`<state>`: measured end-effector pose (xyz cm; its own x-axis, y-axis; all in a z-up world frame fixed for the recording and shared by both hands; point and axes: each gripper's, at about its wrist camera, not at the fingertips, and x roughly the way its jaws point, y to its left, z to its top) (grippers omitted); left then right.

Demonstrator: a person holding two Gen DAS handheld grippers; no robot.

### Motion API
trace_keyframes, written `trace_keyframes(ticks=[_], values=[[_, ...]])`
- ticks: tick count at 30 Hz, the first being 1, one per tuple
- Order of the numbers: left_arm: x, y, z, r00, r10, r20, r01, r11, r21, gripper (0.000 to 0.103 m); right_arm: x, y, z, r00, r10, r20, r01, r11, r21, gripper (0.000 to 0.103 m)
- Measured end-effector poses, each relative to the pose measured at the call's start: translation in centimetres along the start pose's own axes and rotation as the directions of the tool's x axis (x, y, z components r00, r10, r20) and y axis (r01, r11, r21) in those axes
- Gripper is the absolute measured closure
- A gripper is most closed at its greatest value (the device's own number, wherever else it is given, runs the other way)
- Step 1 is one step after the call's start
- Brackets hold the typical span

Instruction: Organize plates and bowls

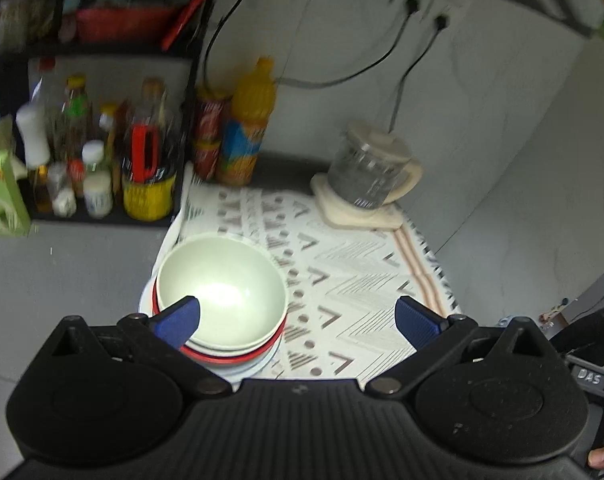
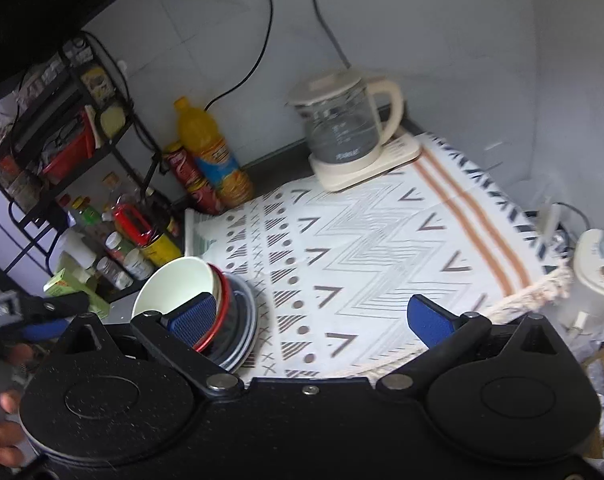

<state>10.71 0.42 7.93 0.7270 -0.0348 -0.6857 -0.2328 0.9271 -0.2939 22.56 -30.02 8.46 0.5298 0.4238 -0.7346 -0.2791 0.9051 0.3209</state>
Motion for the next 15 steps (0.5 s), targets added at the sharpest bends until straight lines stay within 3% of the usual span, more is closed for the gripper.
trace_keyframes(ticks=[6,11,15], values=[[-2.8,-1.0,0.7,0.997,-0.055,0.055,0.053,0.998,0.032,0.0,-3.2,-0.1,-0.5,0.998,-0.045,0.046,0.046,0.999,-0.008,0.0],[-3.3,-0.6,1.0,0.996,-0.068,0.053,0.065,0.996,0.064,0.0,-5.1,1.1,-1.0,0.987,-0.121,0.108,0.125,0.991,-0.038,0.0],[-4.3,0.4,0.8,0.996,-0.062,0.058,0.057,0.995,0.084,0.0,-6.2,1.9,-1.7,0.981,-0.136,0.142,0.14,0.99,-0.018,0.0]])
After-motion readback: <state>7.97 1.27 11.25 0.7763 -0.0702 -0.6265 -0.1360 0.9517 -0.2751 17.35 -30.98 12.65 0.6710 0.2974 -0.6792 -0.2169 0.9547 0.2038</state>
